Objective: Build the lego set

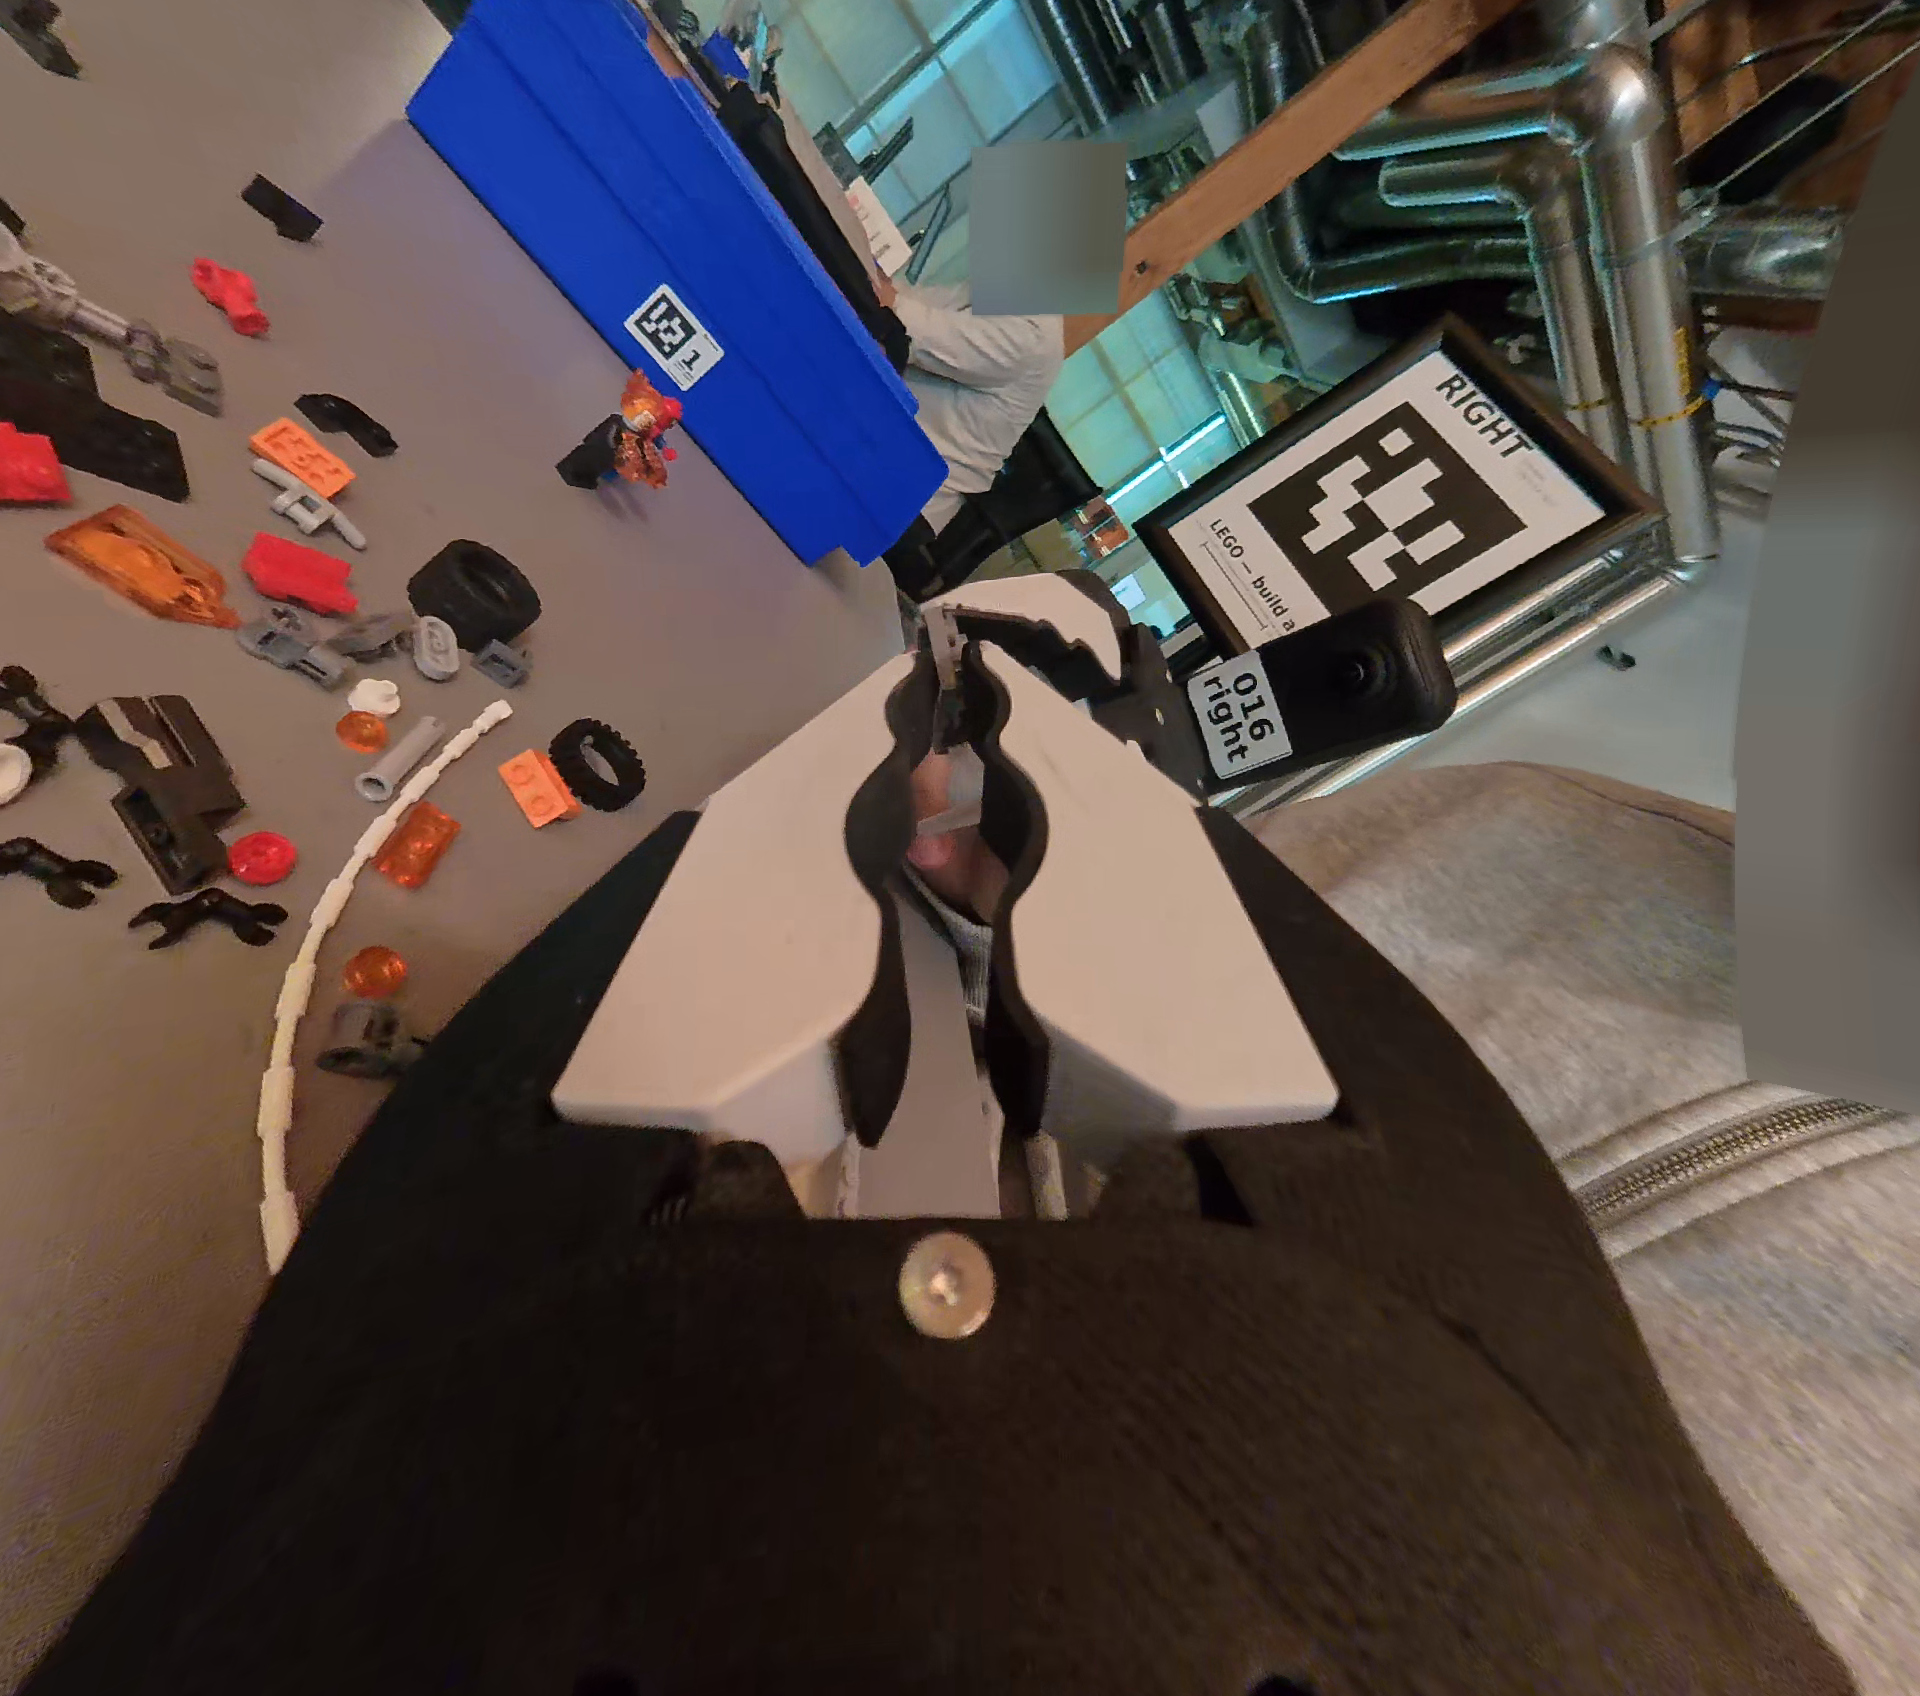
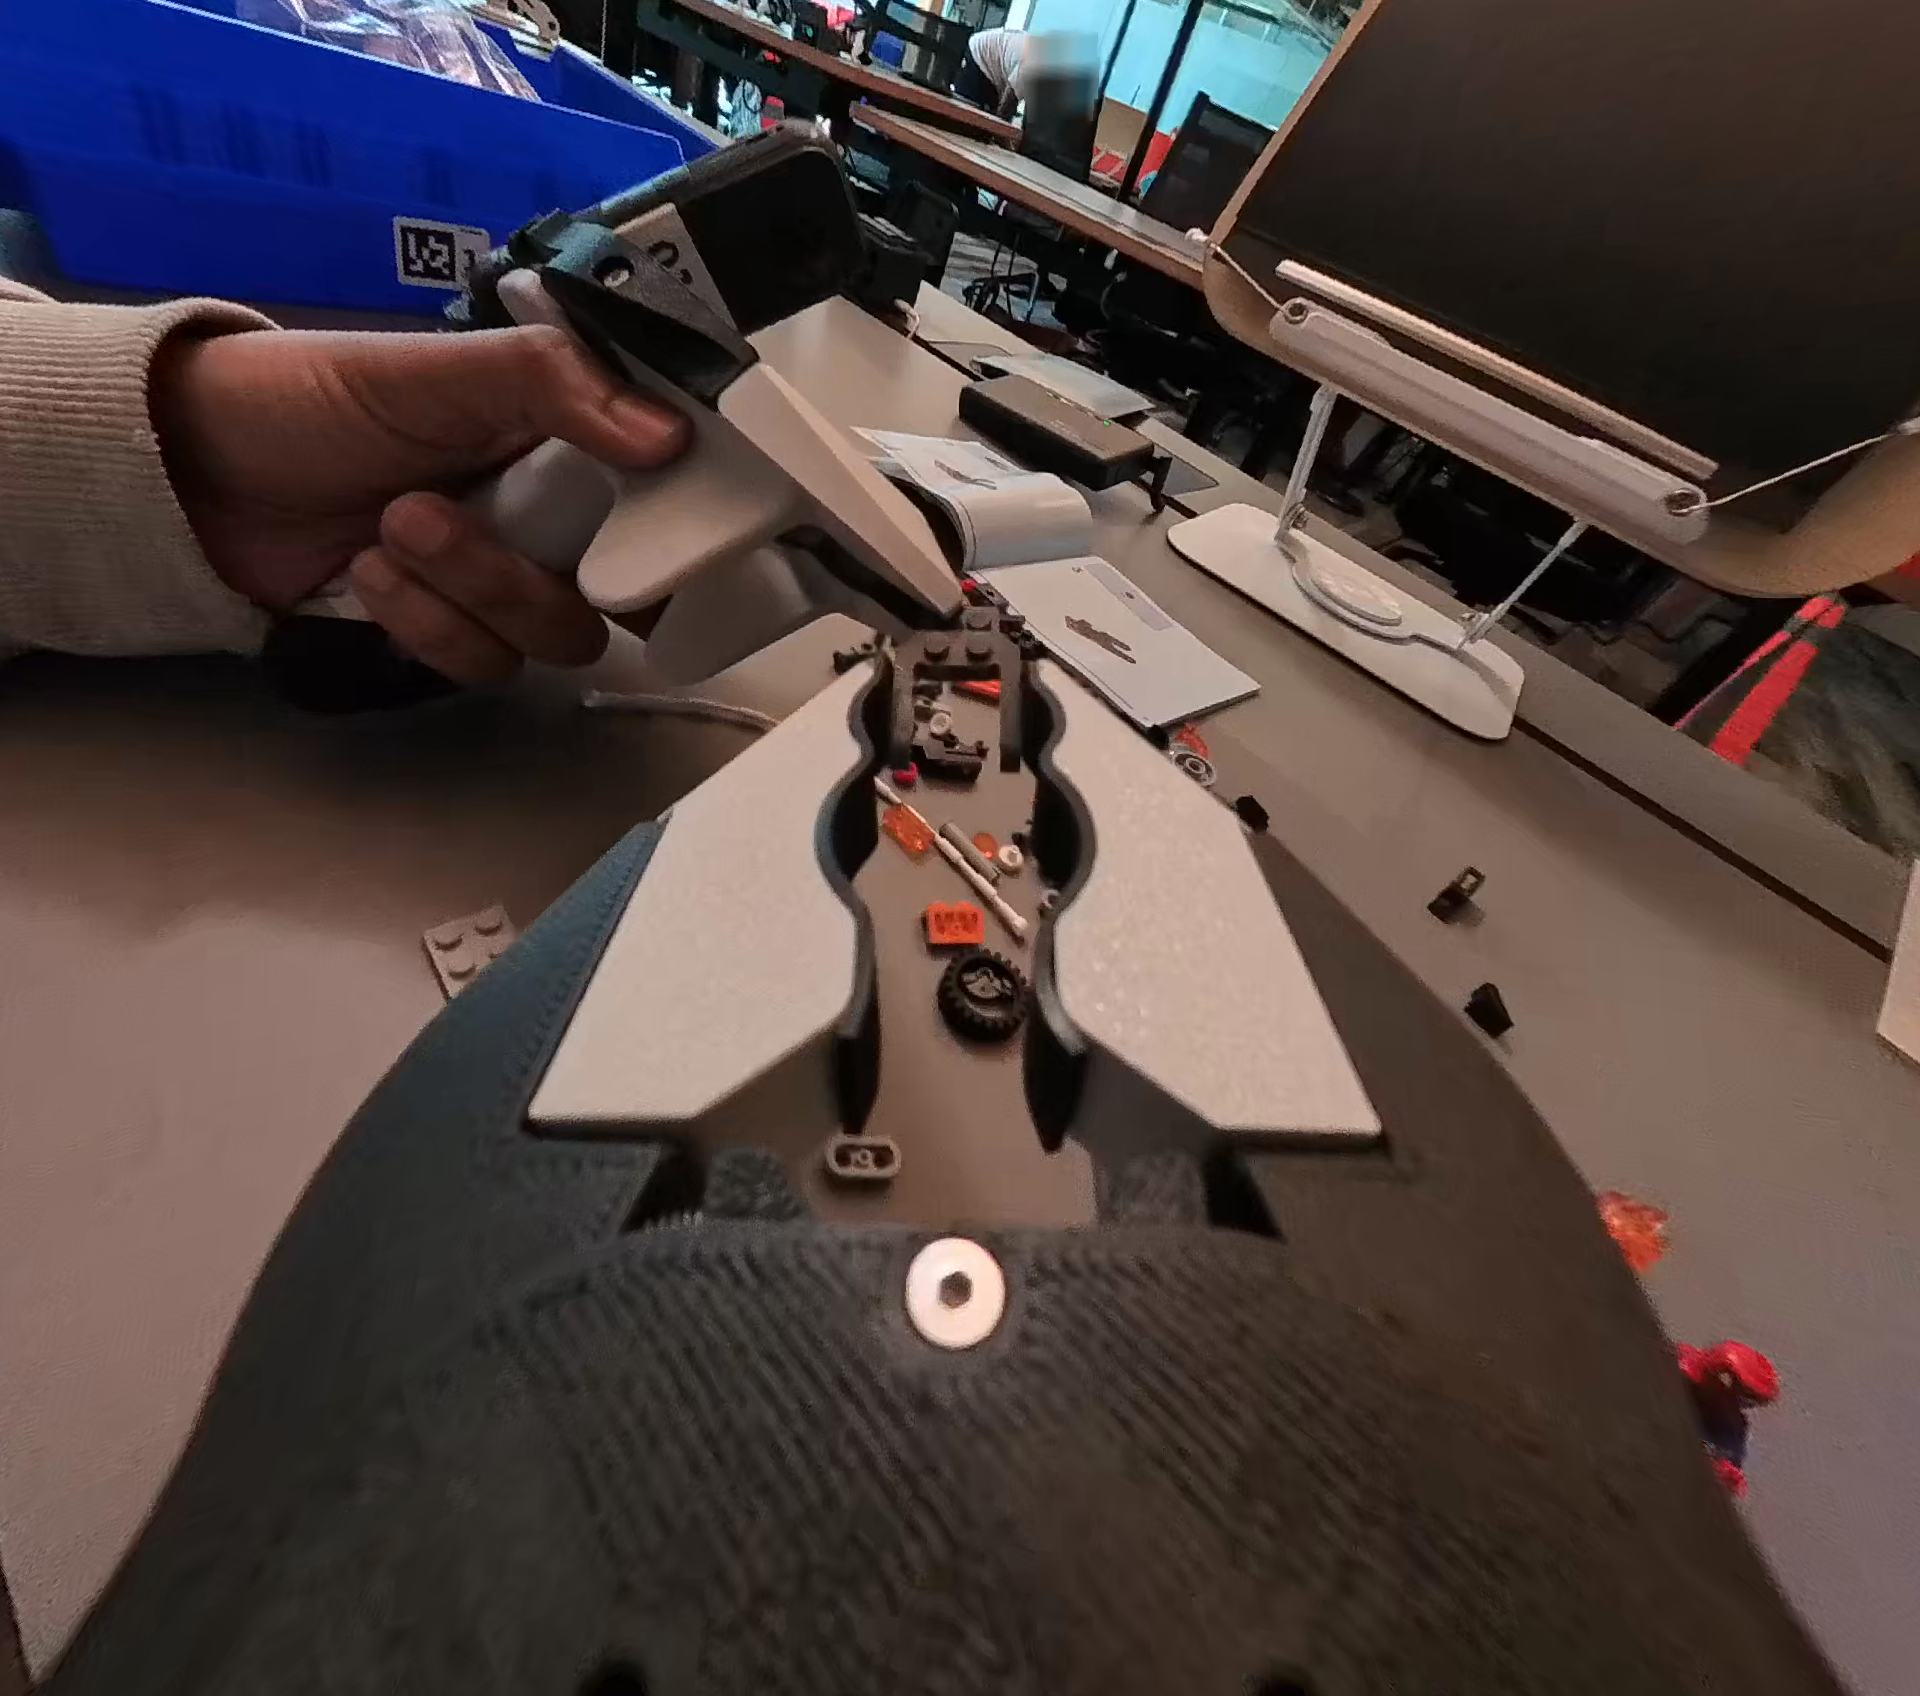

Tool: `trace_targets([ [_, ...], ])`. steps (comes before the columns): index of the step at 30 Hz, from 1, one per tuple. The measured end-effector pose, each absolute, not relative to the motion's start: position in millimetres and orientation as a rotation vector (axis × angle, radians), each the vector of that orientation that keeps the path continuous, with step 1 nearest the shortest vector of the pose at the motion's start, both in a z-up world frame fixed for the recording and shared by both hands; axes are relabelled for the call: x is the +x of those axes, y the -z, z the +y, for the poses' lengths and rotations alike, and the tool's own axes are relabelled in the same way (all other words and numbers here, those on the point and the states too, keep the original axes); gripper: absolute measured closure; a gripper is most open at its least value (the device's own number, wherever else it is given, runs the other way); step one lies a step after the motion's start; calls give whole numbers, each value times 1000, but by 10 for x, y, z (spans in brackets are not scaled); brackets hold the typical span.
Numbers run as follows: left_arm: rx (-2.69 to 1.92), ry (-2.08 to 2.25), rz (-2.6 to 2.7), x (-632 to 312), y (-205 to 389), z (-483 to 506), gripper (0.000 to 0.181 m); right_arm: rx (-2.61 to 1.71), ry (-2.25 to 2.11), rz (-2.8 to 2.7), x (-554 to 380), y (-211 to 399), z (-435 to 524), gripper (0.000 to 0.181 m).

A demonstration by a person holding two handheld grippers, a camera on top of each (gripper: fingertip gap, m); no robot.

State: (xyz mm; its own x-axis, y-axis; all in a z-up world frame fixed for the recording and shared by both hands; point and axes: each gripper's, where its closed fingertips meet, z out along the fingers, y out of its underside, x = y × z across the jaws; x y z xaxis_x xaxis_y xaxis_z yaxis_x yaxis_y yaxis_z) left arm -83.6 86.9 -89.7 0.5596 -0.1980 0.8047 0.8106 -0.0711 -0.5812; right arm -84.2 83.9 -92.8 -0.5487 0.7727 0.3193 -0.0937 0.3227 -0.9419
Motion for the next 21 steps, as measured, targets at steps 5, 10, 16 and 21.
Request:
trace_targets([
  [5, -1408, 910, -559, -819, 891, 876, 178, -611, -1403, -1756, -828, 896, 841, 159],
  [10, -1414, 911, -556, -810, 897, 881, 179, -621, -1434, -1762, -824, 898, 835, 158],
  [16, -1422, 914, -551, -796, 906, 888, 179, -619, -1429, -1763, -823, 900, 832, 159],
  [21, -1428, 897, -556, -806, 916, 892, 179, -646, -1438, -1771, -829, 911, 845, 165],
])
